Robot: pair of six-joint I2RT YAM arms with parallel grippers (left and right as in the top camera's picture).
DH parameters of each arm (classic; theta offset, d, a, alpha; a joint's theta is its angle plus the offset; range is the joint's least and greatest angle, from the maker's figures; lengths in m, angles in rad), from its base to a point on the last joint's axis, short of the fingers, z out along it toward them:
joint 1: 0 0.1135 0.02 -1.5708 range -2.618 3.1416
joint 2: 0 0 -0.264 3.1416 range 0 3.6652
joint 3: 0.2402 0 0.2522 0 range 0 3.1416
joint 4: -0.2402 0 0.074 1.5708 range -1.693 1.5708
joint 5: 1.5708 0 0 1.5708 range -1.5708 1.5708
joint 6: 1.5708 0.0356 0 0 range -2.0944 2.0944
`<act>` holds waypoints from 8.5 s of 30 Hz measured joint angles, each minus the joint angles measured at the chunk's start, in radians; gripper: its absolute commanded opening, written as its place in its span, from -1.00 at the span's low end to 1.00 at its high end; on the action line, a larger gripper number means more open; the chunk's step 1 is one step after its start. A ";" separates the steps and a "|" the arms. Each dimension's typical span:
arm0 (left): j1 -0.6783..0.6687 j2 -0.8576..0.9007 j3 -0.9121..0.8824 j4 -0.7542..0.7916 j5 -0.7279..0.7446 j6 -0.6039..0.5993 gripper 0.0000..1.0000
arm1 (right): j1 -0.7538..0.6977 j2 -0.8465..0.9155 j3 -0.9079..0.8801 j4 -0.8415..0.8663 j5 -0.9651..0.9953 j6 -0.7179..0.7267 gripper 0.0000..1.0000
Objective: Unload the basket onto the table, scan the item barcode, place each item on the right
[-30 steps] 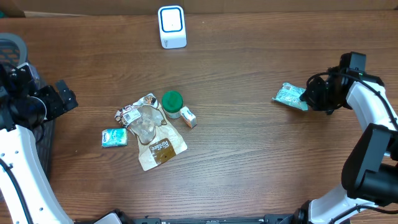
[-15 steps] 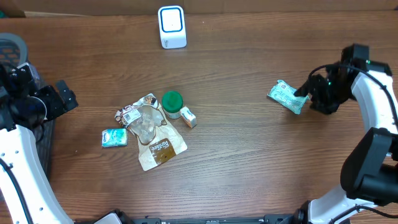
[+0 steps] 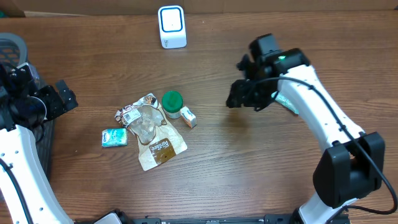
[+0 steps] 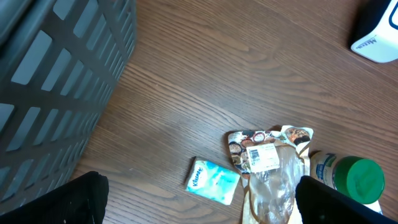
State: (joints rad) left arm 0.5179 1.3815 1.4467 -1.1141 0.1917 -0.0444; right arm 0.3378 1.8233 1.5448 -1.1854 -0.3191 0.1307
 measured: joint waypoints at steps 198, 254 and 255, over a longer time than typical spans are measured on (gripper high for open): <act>0.000 0.000 0.000 0.000 0.000 0.000 0.99 | 0.094 0.086 -0.344 0.654 0.359 0.304 -0.78; 0.000 0.000 0.000 0.000 0.000 0.000 0.99 | 0.060 0.117 -0.153 0.319 0.267 0.317 -0.92; 0.000 0.000 0.000 0.000 0.000 0.000 0.99 | 0.057 0.105 -0.153 0.298 0.267 0.314 -0.92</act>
State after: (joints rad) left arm 0.5179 1.3815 1.4467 -1.1141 0.1917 -0.0444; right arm 0.3946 1.9285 1.3922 -0.8879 -0.0521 0.4442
